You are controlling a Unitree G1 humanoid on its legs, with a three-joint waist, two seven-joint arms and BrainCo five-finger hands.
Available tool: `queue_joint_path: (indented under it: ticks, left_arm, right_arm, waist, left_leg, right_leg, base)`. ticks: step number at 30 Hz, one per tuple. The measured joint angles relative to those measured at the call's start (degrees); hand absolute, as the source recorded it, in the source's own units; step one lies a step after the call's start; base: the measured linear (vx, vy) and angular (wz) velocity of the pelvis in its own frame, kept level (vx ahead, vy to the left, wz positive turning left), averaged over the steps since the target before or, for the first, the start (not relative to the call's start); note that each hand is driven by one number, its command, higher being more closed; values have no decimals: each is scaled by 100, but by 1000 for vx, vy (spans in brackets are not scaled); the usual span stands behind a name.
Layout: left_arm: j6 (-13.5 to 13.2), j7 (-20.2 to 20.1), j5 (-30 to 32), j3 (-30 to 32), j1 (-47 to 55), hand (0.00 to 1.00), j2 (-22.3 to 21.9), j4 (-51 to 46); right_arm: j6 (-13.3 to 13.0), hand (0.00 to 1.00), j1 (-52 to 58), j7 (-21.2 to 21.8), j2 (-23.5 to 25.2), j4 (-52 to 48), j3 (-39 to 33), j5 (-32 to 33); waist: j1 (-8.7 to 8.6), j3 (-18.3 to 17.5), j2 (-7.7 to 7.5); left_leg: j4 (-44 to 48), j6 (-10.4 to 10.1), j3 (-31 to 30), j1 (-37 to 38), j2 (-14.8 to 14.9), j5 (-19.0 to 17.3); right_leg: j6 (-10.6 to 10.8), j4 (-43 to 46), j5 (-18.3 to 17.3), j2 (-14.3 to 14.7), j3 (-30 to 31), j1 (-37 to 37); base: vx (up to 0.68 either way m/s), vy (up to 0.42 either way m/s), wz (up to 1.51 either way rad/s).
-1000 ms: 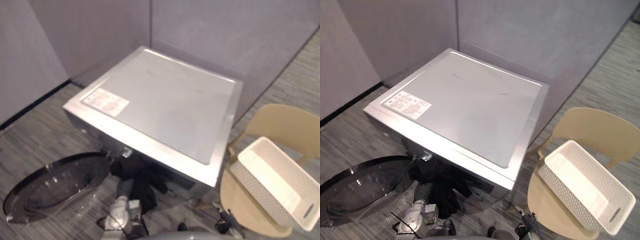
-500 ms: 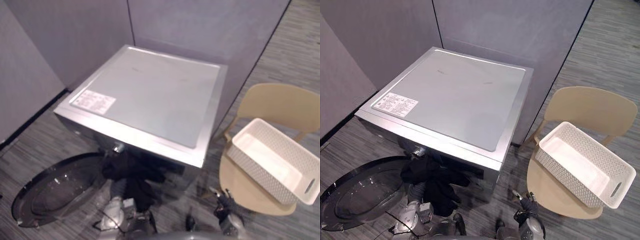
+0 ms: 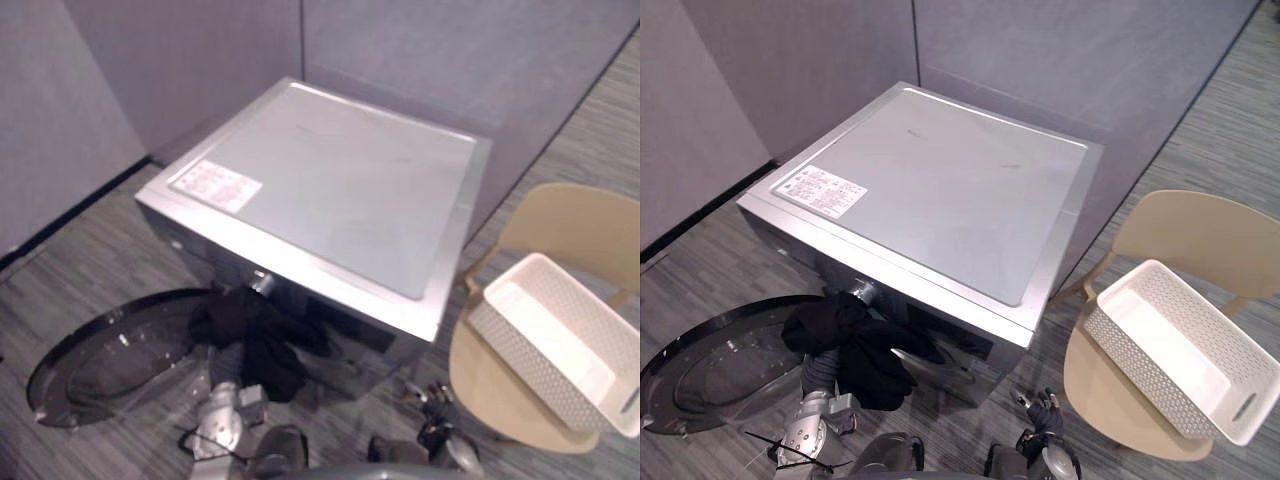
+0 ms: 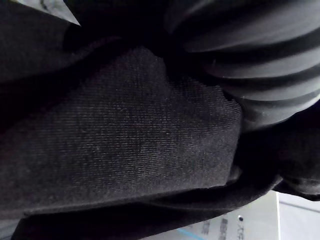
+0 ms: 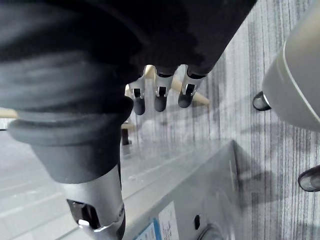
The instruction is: Pick up the laundry basket with both hands and put the clothes into the washing machine.
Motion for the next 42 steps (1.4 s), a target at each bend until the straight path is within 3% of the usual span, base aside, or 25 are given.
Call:
queue_joint_path:
  ticks: [9,15,19,21,30,36,42]
  left_arm:
    - [-1,113,-3,-2,-267,100,123,380]
    - [18,289,-210,-4,-738,100,97,800]
    - [-3,583,-859,18,-1510,100,48,1040]
    - [-22,765,-997,157,-2072,100,28,1181]
    - [-151,1530,-1255,741,-4427,100,218,2211]
    - [-104,1774,-1287,1088,-5910,100,812,3129]
    - [106,1736,-1521,987,-7571,100,2023,3984]
  right_arm:
    - [-2,0,-61,-66,-40,8,13,-7]
    - [-3,0,-216,-130,-51,24,8,-5]
    - [-11,0,-624,-292,-137,-4,8,2]
    - [-12,0,-825,-337,-165,-64,-4,6]
    - [-283,0,-1338,-735,-181,-464,-389,247]
    - [-469,0,-1495,-847,-171,-604,-500,525]
    - [-634,0,-1493,-826,-110,-610,-497,764]
  waist:
    - [-2,152,-145]
    - [-27,800,-228]
    - [-57,1206,-205]
    - [-133,1581,-227]
    - [-185,2158,-266]
    - [-339,2351,-334]
    - [-490,2354,-336]
  left_leg:
    - [-167,2,344,-315,135,-1]
    - [269,40,351,-886,226,-27]
    - [809,153,304,-1677,286,-220]
    - [1215,197,296,-2080,322,-382]
    - [2364,277,163,-3787,487,-587]
    - [2844,283,97,-4614,584,-590]
    - [2999,279,188,-5039,748,-583]
  right_leg:
    - [-2,-270,178,140,295,-444]
    - [-11,221,186,178,146,-1086]
    - [-71,824,106,208,88,-1932]
    - [-52,1222,-53,192,44,-2319]
    - [3,2187,-239,270,-12,-3925]
    - [1,2603,-247,330,-51,-4727]
    - [-23,2691,-153,477,24,-5213]
  base:
    - [70,1,-22]
    - [7,-7,-9]
    - [-88,21,-11]
    - [-155,37,-7]
    - [-98,-3,-9]
    - [-58,-41,-9]
    - [-63,-42,-17]
